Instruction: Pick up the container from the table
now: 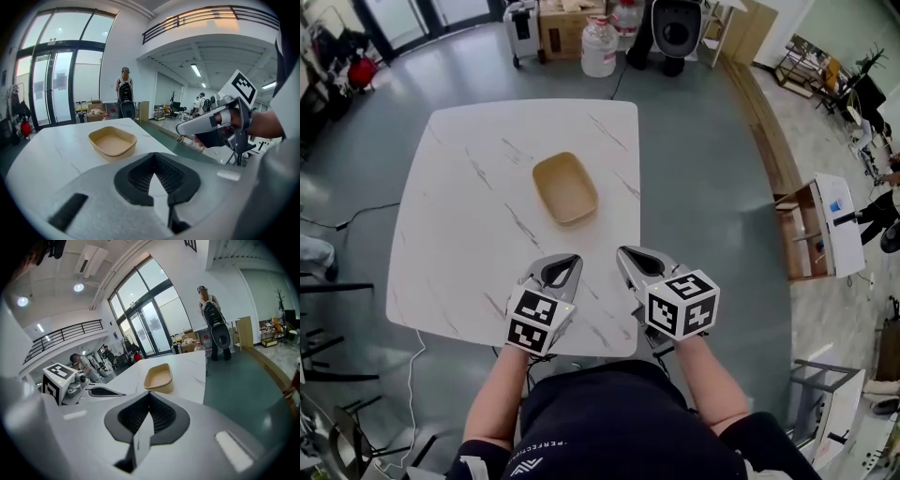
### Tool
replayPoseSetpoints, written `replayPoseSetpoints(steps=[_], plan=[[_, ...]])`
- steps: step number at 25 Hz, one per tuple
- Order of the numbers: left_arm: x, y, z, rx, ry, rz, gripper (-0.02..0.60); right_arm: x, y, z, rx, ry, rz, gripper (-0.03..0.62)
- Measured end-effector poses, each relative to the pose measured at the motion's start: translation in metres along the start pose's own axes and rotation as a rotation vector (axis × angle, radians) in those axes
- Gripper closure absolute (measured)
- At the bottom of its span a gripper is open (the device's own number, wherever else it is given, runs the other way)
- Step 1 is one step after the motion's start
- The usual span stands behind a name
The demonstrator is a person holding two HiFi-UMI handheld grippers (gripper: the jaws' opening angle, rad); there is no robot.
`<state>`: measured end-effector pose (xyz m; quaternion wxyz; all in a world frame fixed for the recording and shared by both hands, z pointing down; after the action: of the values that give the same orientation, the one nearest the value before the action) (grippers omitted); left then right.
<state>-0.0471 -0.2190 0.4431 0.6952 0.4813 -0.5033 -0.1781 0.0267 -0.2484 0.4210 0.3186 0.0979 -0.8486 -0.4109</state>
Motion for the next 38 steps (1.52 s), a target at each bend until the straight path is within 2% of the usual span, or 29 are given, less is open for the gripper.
replayPoseSetpoints(steps=[7,18,22,26,29,35,38], plan=[[0.023,-0.001,0.021,-0.011,-0.038,0.048,0.566,0.034,-0.007,-0.018,-0.005,-0.044,0.073,0.595],[0.051,-0.006,0.057,0.013,-0.085,0.108,0.511,0.08,-0.007,-0.034,-0.02,-0.095,0.188,0.595],[0.062,-0.008,0.063,0.085,-0.09,0.148,0.491,0.09,-0.003,-0.037,-0.024,-0.114,0.225,0.595],[0.073,-0.008,0.071,0.22,-0.09,0.225,0.46,0.1,0.002,-0.041,-0.021,-0.125,0.26,0.595],[0.08,-0.006,0.076,0.316,-0.078,0.286,0.465,0.106,0.005,-0.044,-0.013,-0.134,0.282,0.595],[0.094,0.004,0.077,0.381,0.047,0.376,0.457,0.119,0.013,-0.05,0.011,-0.155,0.312,0.595],[0.1,0.008,0.079,0.424,0.083,0.427,0.456,0.123,0.014,-0.053,0.015,-0.16,0.319,0.595]])
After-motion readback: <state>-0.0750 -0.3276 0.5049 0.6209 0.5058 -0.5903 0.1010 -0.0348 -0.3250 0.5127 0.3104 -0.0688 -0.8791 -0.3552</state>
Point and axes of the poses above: the fingertips, and each gripper's own axes: x forward along the fingers, z to its left, y out of its underside, the point moved 1 cm from there along -x, backward along the fingers, and after that the axes turned 5 degrees about x, right-handed, at the moved point
